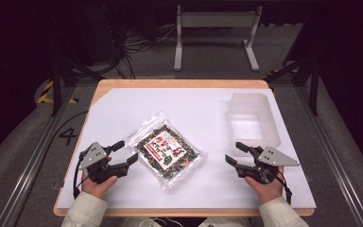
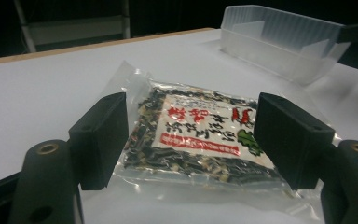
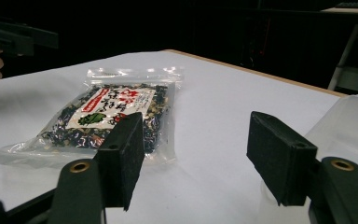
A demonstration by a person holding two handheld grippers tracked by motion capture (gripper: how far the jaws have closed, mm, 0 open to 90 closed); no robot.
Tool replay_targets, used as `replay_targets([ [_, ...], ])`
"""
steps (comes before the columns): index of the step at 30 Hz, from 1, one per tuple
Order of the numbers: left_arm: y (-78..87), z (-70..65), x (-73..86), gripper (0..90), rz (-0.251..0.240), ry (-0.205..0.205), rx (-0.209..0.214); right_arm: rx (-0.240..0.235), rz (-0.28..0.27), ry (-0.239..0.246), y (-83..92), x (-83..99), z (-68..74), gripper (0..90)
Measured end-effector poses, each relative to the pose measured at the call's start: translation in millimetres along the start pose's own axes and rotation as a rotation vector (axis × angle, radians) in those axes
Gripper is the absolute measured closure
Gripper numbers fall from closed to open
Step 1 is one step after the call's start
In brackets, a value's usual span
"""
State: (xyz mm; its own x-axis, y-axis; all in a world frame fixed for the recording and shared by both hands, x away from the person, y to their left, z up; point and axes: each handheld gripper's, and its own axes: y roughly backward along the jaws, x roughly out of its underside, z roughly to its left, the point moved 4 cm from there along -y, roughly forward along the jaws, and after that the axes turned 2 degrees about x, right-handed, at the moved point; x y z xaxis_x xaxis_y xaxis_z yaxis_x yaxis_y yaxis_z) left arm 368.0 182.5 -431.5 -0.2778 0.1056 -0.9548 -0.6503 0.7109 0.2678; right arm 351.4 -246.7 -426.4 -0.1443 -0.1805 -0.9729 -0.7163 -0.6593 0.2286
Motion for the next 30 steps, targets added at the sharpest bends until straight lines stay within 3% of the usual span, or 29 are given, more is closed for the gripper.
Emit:
replay_targets([
  [8, -9.4, 13.1, -11.5, 24.8, 0.005, 0.025, -0.034, -0.014, 0.004, 0.003, -7.2, -3.1, 5.3, 34.0],
  [13, -10.5, 18.2, -20.0, 22.9, -0.017, 0.054, -0.033, -0.024, 0.021, 0.027, -10.3, -2.2, 9.1, 34.0],
  [16, -12.4, 21.2, -26.0, 22.2, -0.025, 0.048, -0.05, -0.026, 0.022, 0.031, -10.0, -1.7, 10.1, 34.0],
  [17, -13.1, 22.4, -27.8, 22.2, -0.018, 0.04, -0.057, -0.025, 0.023, 0.032, -9.8, -1.6, 9.9, 33.8],
  [18, -15.6, 25.4, -29.7, 22.9, 0.015, 0.034, -0.099, -0.023, 0.025, 0.036, -9.9, -1.2, 9.3, 33.7],
  [20, -17.1, 27.4, -31.1, 23.0, 0.031, 0.03, -0.108, -0.021, 0.027, 0.035, -10.1, -0.8, 9.3, 34.1],
  [30, -20.5, 47.6, -40.1, 22.2, 0.025, 0.055, -0.087, -0.008, 0.059, 0.036, -11.1, 3.0, 7.7, 34.1],
])
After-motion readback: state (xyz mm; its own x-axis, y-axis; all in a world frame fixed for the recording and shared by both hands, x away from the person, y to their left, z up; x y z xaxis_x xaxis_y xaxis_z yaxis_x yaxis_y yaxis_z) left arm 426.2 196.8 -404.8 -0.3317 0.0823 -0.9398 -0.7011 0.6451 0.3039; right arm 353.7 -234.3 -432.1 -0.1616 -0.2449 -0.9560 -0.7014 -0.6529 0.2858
